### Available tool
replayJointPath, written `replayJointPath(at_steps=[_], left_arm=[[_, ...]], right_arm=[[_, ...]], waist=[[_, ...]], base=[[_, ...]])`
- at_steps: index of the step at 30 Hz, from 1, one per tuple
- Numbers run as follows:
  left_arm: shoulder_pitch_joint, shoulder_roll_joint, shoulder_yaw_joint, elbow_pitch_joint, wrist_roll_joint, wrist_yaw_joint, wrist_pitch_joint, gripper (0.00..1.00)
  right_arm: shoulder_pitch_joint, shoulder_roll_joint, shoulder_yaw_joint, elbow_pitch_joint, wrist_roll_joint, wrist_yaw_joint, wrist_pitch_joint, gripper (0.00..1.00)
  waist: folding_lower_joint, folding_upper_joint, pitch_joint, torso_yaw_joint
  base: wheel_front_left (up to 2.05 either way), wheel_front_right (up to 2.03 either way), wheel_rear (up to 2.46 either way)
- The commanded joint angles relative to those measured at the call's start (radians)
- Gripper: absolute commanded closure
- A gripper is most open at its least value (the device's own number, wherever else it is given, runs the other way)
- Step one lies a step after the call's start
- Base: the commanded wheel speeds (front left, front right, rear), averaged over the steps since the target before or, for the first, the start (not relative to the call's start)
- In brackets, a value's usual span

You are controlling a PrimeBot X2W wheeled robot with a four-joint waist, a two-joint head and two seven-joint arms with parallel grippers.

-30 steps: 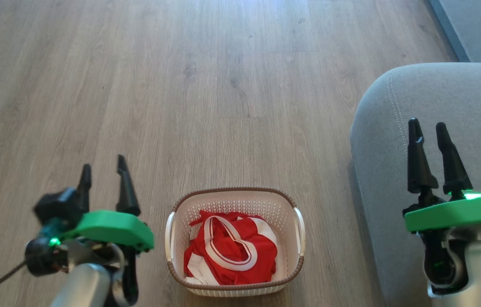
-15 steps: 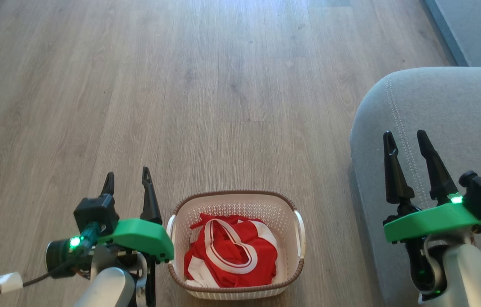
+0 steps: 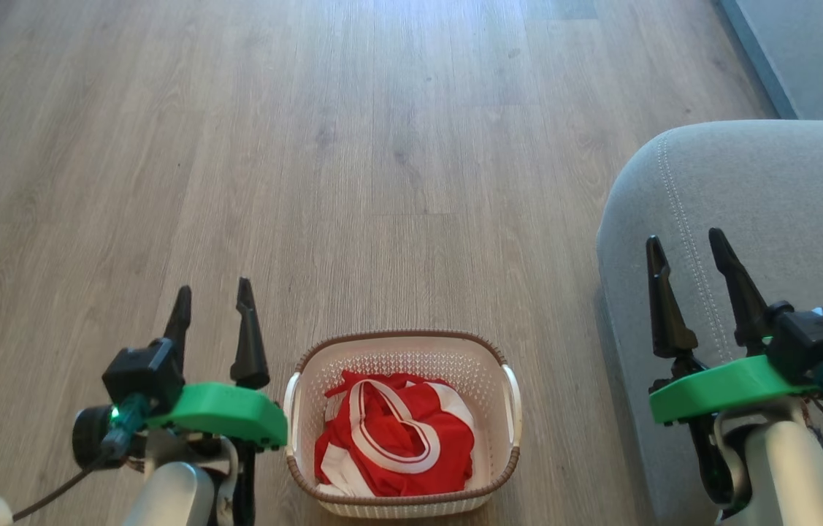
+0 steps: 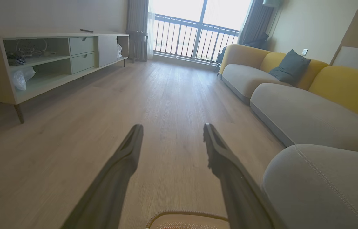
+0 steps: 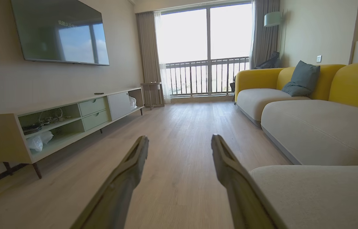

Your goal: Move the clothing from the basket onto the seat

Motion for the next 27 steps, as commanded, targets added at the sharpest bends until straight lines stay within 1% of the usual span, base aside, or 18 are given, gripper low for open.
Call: replayJointPath(at_steps=[1, 4, 9, 11, 14, 16, 18, 20, 27], left_arm=[[-0.043, -0.002, 0.038, -0.031, 0.033, -0.006, -0.013, 0.0], [-0.038, -0.022, 0.065, -0.021, 0.091, -0.04, -0.022, 0.0], [-0.032, -0.044, 0.1, 0.004, 0.124, -0.098, -0.037, 0.0], [-0.034, -0.046, 0.104, 0.009, 0.16, -0.114, -0.043, 0.0], [-0.033, -0.048, 0.102, 0.017, 0.2, -0.123, -0.051, 0.0], [-0.03, -0.048, 0.096, 0.03, 0.215, -0.12, -0.057, 0.0], [-0.031, -0.048, 0.096, 0.041, 0.209, -0.117, -0.057, 0.0], [-0.027, -0.048, 0.091, 0.061, 0.174, -0.135, -0.057, 0.0], [-0.034, -0.048, 0.104, 0.081, 0.199, -0.15, -0.057, 0.0]], right_arm=[[-0.037, -0.011, 0.024, -0.038, -0.029, 0.0, -0.014, 0.0], [-0.039, -0.011, 0.028, -0.042, -0.069, 0.0, -0.023, 0.0], [-0.04, -0.012, 0.024, -0.048, -0.122, 0.0, -0.038, 0.0], [-0.041, -0.012, 0.024, -0.052, -0.144, 0.0, -0.044, 0.0], [-0.043, -0.012, 0.03, -0.056, -0.184, 0.0, -0.052, 0.0], [-0.043, -0.012, 0.034, -0.059, -0.208, 0.0, -0.058, 0.0], [-0.041, -0.012, 0.033, -0.051, -0.203, 0.0, -0.058, 0.0], [-0.042, -0.012, 0.032, -0.047, -0.202, 0.0, -0.058, 0.0], [-0.043, -0.012, 0.039, -0.038, -0.191, 0.0, -0.058, 0.0]], waist=[[0.0, 0.0, 0.001, -0.001], [0.0, 0.0, 0.002, -0.001], [0.0, 0.0, 0.003, 0.001], [0.0, 0.0, 0.003, 0.002], [0.0, 0.0, 0.001, 0.004], [0.0, 0.0, 0.0, 0.005], [0.0, 0.0, 0.0, 0.005], [0.0, 0.0, -0.001, 0.004], [0.0, 0.0, 0.001, -0.001]], base=[[0.0, 0.0, 0.0], [0.0, 0.0, 0.0], [0.0, 0.0, 0.0], [0.0, 0.0, 0.0], [0.0, 0.0, 0.0], [0.0, 0.0, 0.0], [0.0, 0.0, 0.0], [0.0, 0.0, 0.0], [0.0, 0.0, 0.0]])
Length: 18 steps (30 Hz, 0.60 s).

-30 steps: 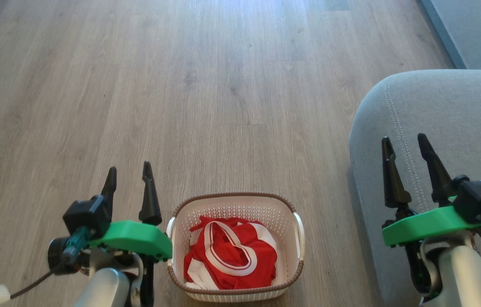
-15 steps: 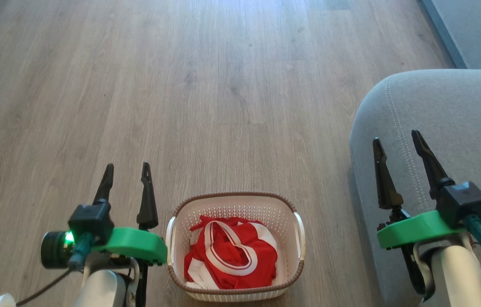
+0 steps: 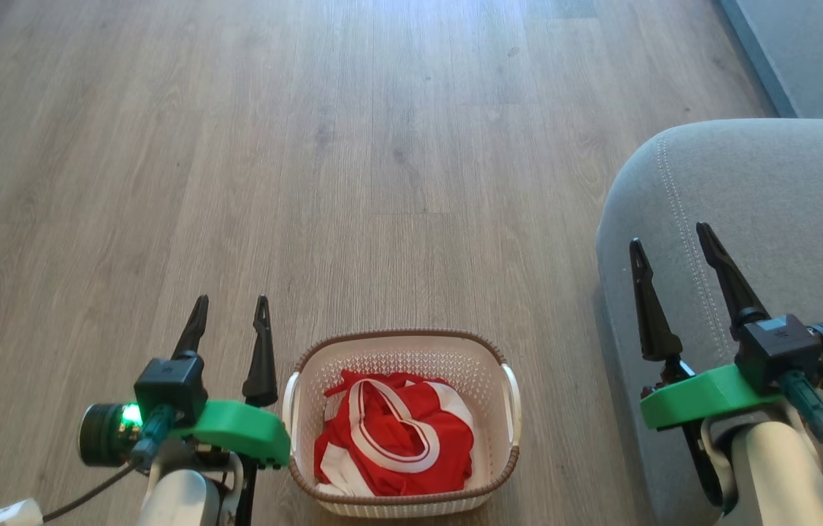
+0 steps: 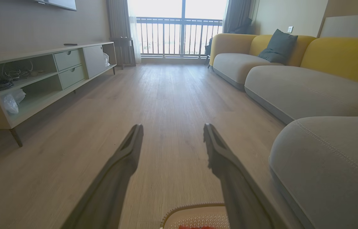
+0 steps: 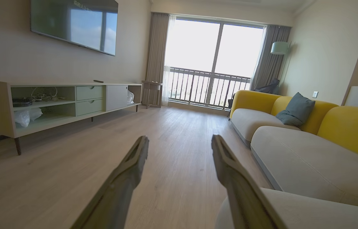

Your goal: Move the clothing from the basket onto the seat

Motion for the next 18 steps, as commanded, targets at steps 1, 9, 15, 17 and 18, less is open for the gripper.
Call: replayJointPath(at_steps=[1, 9, 15, 17, 18], left_arm=[[-0.038, 0.0, 0.034, -0.029, 0.011, -0.004, -0.012, 0.0], [-0.033, 0.0, 0.025, -0.001, 0.028, 0.002, -0.012, 0.0], [-0.035, 0.0, 0.021, 0.016, 0.022, 0.001, -0.012, 0.0], [-0.036, 0.0, 0.022, 0.018, 0.02, -0.001, -0.012, 0.0], [-0.036, 0.0, 0.022, 0.018, 0.02, -0.003, -0.012, 0.0]], right_arm=[[-0.043, -0.011, 0.027, -0.025, 0.005, 0.0, -0.009, 0.0], [-0.028, -0.011, 0.03, 0.062, 0.026, 0.0, -0.009, 0.0], [-0.041, -0.011, 0.031, 0.088, 0.023, 0.0, -0.009, 0.0], [-0.044, -0.011, 0.03, 0.087, 0.021, 0.0, -0.009, 0.0], [-0.045, -0.011, 0.029, 0.086, 0.02, 0.0, -0.009, 0.0]], waist=[[0.0, 0.0, 0.001, -0.001], [0.0, 0.0, 0.002, 0.0], [0.0, 0.0, 0.004, 0.001], [0.0, 0.0, 0.005, 0.001], [0.0, 0.0, 0.005, 0.002]], base=[[0.0, 0.0, 0.0], [0.0, 0.0, 0.0], [0.0, 0.0, 0.0], [0.0, 0.0, 0.0], [0.0, 0.0, 0.0]])
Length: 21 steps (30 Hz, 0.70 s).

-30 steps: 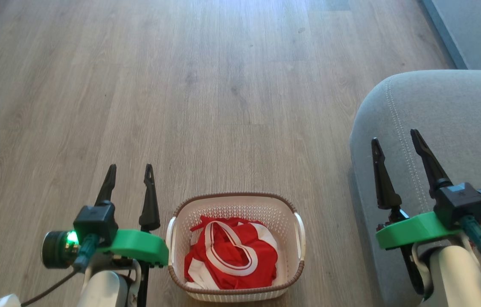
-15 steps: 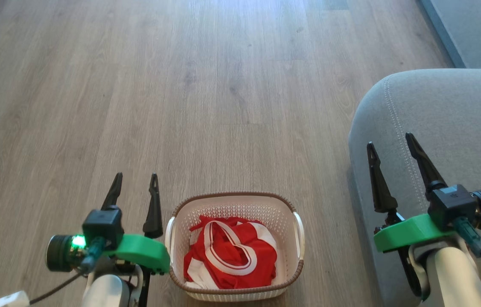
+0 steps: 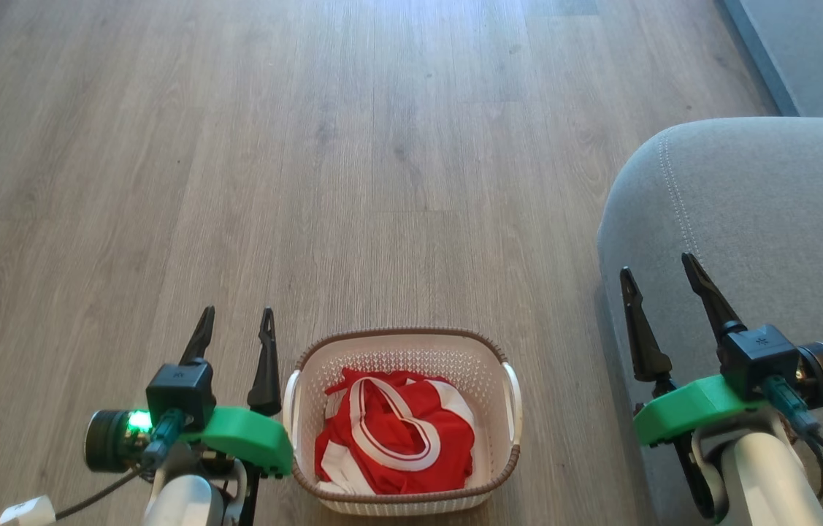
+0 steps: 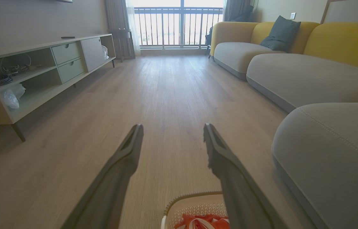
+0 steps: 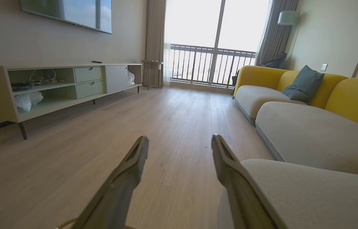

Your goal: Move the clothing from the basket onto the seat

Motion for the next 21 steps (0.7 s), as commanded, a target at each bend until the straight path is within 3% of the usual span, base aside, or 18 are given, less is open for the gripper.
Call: replayJointPath(at_steps=[1, 21], left_arm=[[-0.037, 0.001, 0.027, -0.027, -0.002, 0.0, -0.012, 0.0], [-0.06, 0.001, 0.024, 0.007, -0.008, -0.02, -0.012, 0.0]], right_arm=[[-0.046, -0.011, 0.024, -0.032, -0.005, 0.0, -0.009, 0.0], [-0.064, -0.011, 0.015, -0.059, -0.006, 0.0, -0.009, 0.0]], waist=[[0.0, 0.0, 0.001, 0.0], [0.0, 0.0, 0.092, -0.042]], base=[[0.0, 0.0, 0.0], [0.0, 0.0, 0.0]])
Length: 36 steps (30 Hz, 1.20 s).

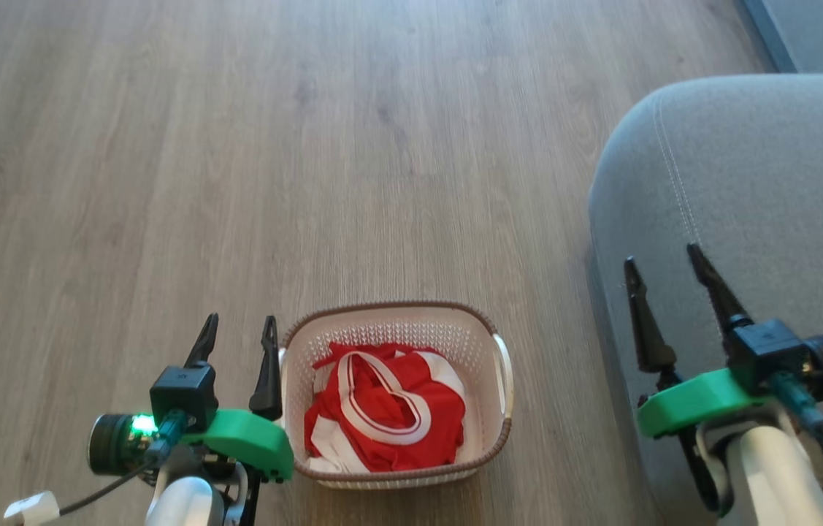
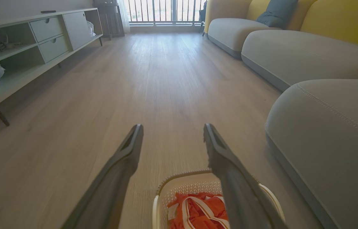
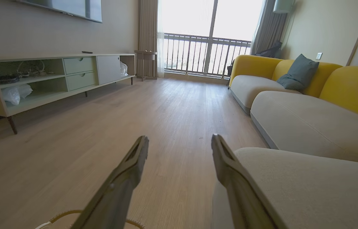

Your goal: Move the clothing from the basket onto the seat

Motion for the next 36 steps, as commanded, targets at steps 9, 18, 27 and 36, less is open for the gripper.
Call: replayJointPath(at_steps=[9, 18, 27, 36], left_arm=[[-0.155, 0.001, 0.02, 0.033, -0.01, -0.032, -0.012, 0.0], [-0.362, 0.001, 0.005, 0.173, 0.015, -0.07, -0.012, 0.0], [-0.589, 0.014, -0.014, 0.505, 0.051, -0.135, -0.012, 0.0], [-0.745, 0.026, -0.107, 0.751, 0.137, -0.191, -0.012, 0.0]], right_arm=[[-0.123, -0.011, -0.067, -0.152, 0.065, 0.0, -0.009, 0.0], [-0.191, -0.011, -0.114, -0.291, 0.042, 0.0, -0.009, 0.0], [-0.236, -0.011, -0.076, -0.385, 0.047, 0.0, -0.009, 0.0], [-0.254, -0.011, -0.042, -0.426, 0.052, 0.0, -0.009, 0.0]], waist=[[0.0, 0.0, 0.243, -0.053], [0.0, 0.0, 0.54, -0.088], [0.0, 0.0, 0.733, -0.137], [0.0, 0.0, 0.837, -0.157]], base=[[0.0, 0.0, 0.0], [0.0, 0.0, 0.0], [0.0, 0.0, 0.0], [0.0, 0.0, 0.0]])
